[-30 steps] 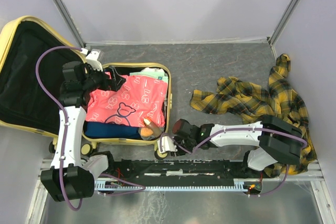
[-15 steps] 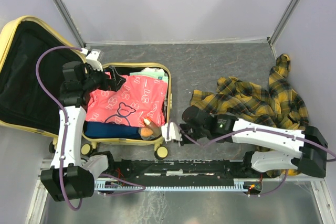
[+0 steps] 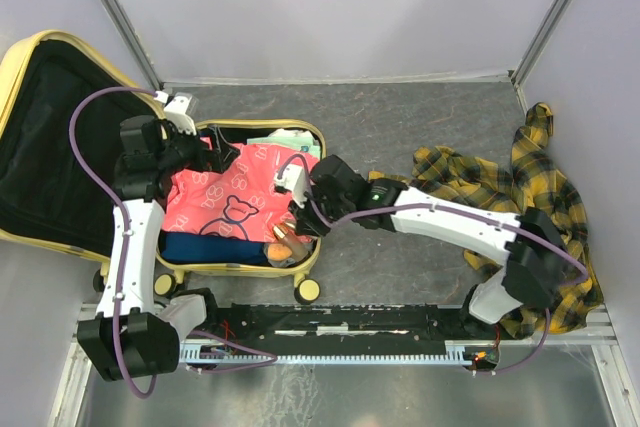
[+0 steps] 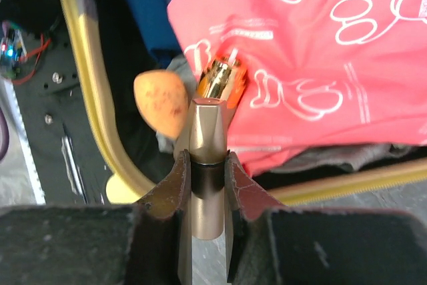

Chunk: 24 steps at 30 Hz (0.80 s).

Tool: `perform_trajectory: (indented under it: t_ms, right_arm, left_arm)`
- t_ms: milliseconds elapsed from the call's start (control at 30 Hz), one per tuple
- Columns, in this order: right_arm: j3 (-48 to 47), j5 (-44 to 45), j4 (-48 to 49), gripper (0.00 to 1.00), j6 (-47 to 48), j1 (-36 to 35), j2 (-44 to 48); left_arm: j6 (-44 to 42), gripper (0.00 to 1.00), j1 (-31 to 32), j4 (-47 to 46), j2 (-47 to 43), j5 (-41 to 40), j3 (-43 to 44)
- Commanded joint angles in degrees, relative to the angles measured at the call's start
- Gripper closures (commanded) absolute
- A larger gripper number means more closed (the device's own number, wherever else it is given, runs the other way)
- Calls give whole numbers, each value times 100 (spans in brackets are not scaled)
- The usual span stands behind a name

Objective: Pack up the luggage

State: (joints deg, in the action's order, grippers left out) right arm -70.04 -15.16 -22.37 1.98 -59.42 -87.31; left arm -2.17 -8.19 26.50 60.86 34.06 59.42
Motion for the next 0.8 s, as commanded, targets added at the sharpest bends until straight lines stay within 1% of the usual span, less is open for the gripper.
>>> perform_trajectory:
  t_ms: [0,67,133,267,333,367,467,533,567,667,767]
  right_arm:
    - [-591,354,701,97,-863,51,-528]
    - [-603,495,916,96,-1020,92,-701]
    - [-630,568,1028,93,-1234,104,-884]
    - [-665,661,920,71,-1666,212,-1094]
    - [-609,730,889,62,-1750,308,-1053]
    - [-581,753,889,56,-1749,361,-1024]
    - [-553,723,863,43,-1638,481,-926]
    - [-589,695,833,30,-1540,528,-833]
    - [-590,680,838,26,-1483,559,-788]
    - [-618,690,848,22,-1354,644,-647]
    - [-662,707,821,18,-1311,810,-555]
  left_arm:
    - [-61,4,-27,-23,36,-57,407]
    - [-129,4,-28,71,24,-97,474]
    - [-187,4,-25,152,1,-136,506]
    - [-294,3,-32,320,-22,-275,653]
    - [-411,2,-29,479,49,-370,913]
    - [-492,2,-27,583,94,-423,1065]
    - [-741,1,-25,897,295,-738,1652]
    - [-931,0,-27,1194,459,-1028,2114]
    - [-1045,0,-31,1321,533,-1172,2362]
    - [-1413,1,-28,1549,629,-1777,2985]
    - [-1876,1,-32,1612,627,-2687,3460]
